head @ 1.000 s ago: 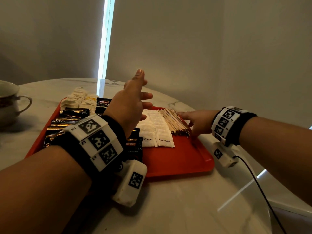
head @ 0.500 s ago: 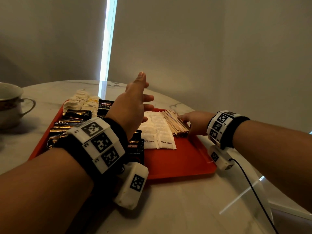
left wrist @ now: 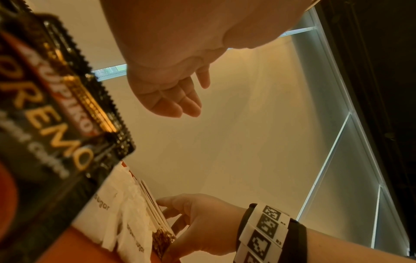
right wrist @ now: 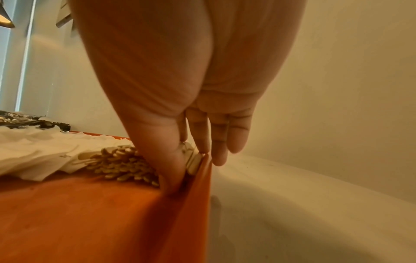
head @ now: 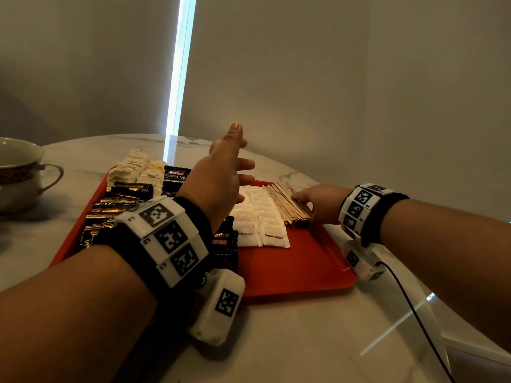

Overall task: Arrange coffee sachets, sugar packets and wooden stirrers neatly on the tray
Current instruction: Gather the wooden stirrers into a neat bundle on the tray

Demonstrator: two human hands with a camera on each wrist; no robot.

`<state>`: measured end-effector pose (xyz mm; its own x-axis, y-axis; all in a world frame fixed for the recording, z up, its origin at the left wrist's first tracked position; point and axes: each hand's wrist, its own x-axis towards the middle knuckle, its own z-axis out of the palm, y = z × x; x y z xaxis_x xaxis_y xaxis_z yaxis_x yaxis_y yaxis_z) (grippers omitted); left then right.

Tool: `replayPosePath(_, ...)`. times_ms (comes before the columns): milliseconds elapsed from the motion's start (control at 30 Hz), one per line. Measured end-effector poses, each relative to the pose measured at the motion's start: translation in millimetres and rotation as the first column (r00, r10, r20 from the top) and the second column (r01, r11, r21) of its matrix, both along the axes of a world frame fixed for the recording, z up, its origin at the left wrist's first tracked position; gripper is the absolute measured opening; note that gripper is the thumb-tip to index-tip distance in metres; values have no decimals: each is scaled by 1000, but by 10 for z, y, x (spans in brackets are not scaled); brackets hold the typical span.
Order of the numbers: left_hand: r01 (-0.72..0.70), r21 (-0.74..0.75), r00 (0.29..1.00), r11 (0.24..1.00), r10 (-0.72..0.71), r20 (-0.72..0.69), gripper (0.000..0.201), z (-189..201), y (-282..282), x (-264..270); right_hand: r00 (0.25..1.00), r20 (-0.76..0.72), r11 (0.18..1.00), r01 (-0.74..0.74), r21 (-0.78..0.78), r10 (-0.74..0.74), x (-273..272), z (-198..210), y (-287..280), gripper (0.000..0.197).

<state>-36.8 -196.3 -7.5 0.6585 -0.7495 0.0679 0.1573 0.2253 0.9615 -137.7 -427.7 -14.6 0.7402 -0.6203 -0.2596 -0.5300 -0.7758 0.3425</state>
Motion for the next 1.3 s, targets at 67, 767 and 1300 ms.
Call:
replayPosePath(67, 1, 3, 1000, 1000, -1, -5, 55, -6, -5, 9, 999, 30, 999, 30, 30, -31, 0, 32, -14, 100)
replayPosePath(767, -10, -10, 1000, 1000, 10, -19, 54, 7, -6, -18, 998, 43, 999, 49, -1, -49, 93, -7, -18, 115)
replayPosePath(1300, 6, 1, 1000, 1000, -6, -25, 54, -9, -2, -63, 994, 40, 995, 99, 11, -99, -45, -57, -158, 95)
